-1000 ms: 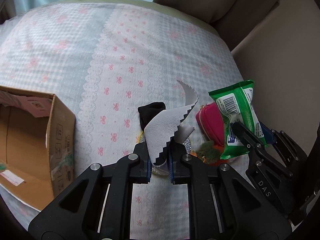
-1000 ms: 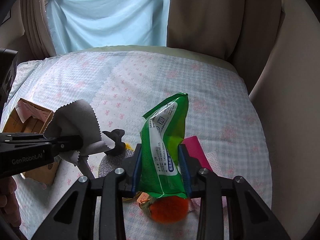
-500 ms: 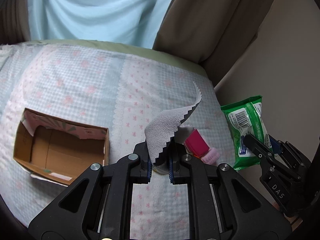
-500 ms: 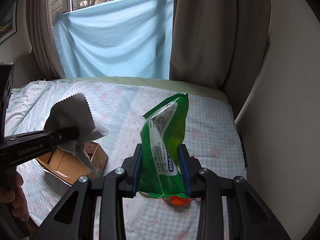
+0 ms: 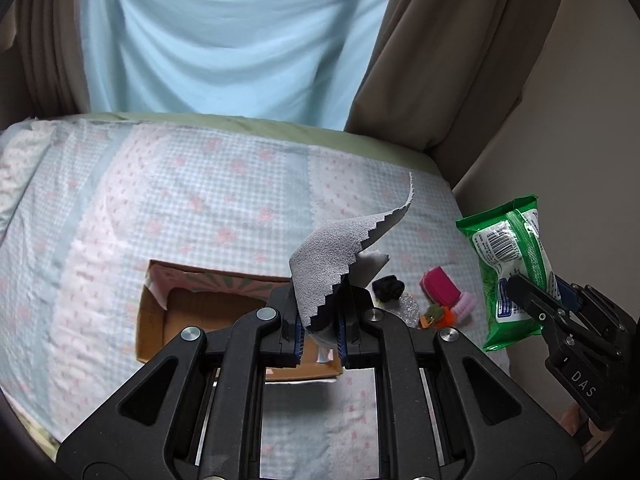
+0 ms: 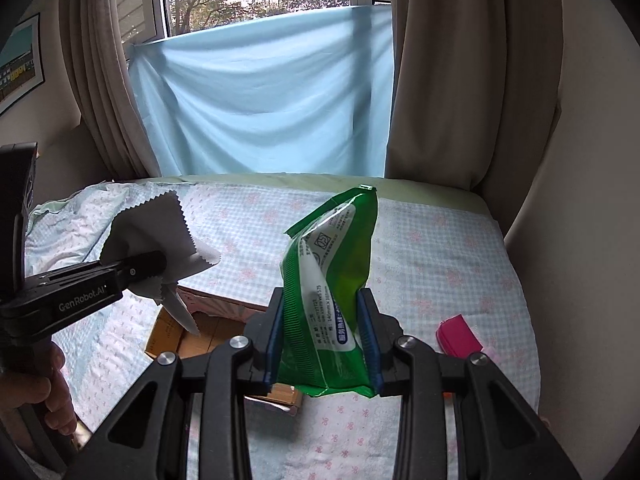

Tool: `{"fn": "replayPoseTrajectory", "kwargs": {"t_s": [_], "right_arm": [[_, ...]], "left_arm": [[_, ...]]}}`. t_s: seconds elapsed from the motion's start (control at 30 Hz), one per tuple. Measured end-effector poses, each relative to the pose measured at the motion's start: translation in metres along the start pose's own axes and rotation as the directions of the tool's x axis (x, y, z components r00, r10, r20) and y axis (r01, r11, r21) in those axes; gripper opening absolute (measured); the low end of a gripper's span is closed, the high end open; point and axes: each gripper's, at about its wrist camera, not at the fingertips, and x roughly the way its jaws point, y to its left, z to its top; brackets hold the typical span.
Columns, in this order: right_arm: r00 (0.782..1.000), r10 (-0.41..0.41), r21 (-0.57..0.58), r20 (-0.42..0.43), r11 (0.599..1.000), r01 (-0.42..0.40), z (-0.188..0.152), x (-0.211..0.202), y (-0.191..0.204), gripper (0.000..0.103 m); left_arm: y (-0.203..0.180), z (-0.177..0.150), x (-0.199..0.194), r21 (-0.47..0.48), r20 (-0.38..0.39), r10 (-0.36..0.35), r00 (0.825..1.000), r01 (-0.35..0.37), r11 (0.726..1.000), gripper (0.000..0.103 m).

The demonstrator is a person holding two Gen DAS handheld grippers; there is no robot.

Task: Organize soft objects
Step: 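Carry the grey cloth and green wipes pack over the cardboard box with both tools, then open both tools to drop the cloth and wipes pack into the box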

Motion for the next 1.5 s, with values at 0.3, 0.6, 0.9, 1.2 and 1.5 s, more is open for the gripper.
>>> {"fn": "replayPoseTrajectory", "kwargs": {"t_s": [0.3,0.6,0.9,1.2,1.5], "right_arm": [[0.993,-0.033,0.118,-0.110,0.992,0.046,-0.004,0.051,0.071,0.032],[0.959,0.009,0.193,-0.283,0.980,0.047,-0.027,0.135,0.097,0.032],[0.878,0.092,0.228,-0.469,0.973,0.020,-0.070,0.243,0.102,0.032],[0.812,0.149,0.195,-0.565,0.980,-0.044,-0.105,0.299,0.102,0.032],[0.776,0.187,0.116,-0.602,0.982,-0.147,-0.114,0.321,0.102,0.054]], "left_arm": [[0.101,0.000,0.034,0.056,-0.133,-0.005,0.991,0.012,0.998,0.010],[0.152,-0.019,0.117,0.104,-0.298,0.049,0.953,-0.018,0.994,0.010],[0.168,-0.052,0.214,0.186,-0.464,0.123,0.877,-0.039,0.982,0.010],[0.171,-0.077,0.272,0.285,-0.568,0.194,0.800,-0.030,0.958,0.010],[0.160,-0.069,0.281,0.338,-0.566,0.213,0.796,-0.012,0.941,0.097]]}}
